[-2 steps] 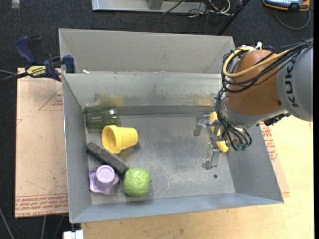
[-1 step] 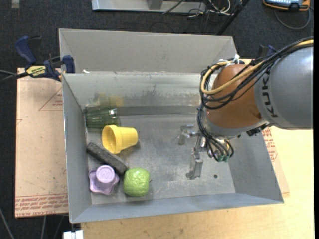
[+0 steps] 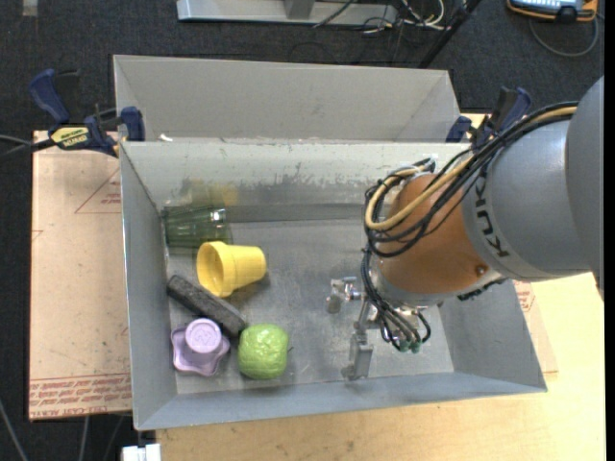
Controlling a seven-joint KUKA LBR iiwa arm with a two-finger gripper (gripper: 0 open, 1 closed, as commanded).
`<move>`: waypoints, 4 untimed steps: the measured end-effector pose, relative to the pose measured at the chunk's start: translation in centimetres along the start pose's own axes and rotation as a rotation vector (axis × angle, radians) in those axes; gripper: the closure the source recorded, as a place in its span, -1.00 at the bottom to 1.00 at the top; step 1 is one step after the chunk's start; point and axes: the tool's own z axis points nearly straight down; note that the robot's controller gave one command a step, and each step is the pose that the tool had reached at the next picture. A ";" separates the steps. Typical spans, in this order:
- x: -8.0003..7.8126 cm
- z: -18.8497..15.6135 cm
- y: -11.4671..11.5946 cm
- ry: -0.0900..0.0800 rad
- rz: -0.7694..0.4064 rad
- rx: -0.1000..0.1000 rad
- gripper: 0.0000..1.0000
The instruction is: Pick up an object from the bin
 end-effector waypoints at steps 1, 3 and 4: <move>-0.5 1.8 2.0 0.013 0.045 0.007 -1.00; -0.2 0.3 11.0 0.006 0.082 0.001 -1.00; -0.9 1.7 12.5 0.004 -0.002 0.004 -1.00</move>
Offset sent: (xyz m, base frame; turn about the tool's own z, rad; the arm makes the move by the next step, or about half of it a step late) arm -0.0115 0.1323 0.0032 0.1437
